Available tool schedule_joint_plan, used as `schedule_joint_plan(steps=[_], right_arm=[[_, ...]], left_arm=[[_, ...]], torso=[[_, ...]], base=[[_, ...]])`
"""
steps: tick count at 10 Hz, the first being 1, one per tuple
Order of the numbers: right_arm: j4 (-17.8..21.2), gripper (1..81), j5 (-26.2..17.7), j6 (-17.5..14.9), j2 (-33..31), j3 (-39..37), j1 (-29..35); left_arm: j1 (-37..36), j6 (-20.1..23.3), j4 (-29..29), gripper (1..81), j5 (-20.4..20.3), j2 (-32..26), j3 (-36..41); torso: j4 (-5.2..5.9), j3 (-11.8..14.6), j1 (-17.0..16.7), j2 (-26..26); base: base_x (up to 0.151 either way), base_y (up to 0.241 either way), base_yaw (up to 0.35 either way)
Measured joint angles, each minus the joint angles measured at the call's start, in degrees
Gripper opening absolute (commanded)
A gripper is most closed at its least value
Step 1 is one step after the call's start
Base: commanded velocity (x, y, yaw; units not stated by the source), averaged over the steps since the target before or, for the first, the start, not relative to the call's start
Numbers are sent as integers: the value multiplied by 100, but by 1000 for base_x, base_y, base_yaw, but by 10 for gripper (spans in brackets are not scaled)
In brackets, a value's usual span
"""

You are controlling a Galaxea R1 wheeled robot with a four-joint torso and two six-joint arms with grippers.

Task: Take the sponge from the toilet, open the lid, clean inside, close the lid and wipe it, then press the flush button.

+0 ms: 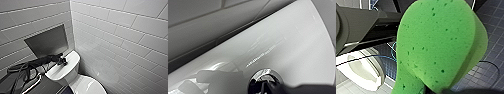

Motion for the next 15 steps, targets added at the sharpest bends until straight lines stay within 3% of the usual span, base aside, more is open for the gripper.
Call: schedule_joint_plan(steps=[3, 8, 11, 15], right_arm=[[-4, 10, 165, 0, 84, -76, -15], [-1, 10, 157, 0, 82, -87, -12], [-4, 10, 160, 0, 82, -87, -11], [-4, 10, 171, 0, 112, -89, -11]], left_arm=[[148, 28, 179, 10, -389, 184, -200], [158, 26, 199, 10, -439, 122, -63], [132, 23, 235, 10, -311, -308, 797], [-210, -123, 139, 10, -127, -1287, 2736]], torso=[[0, 0, -2, 0], [0, 0, -4, 0], [0, 0, -2, 0], [0, -2, 0, 2]], base=[[0, 0, 0], [0, 0, 0], [0, 0, 0], [0, 0, 0]])
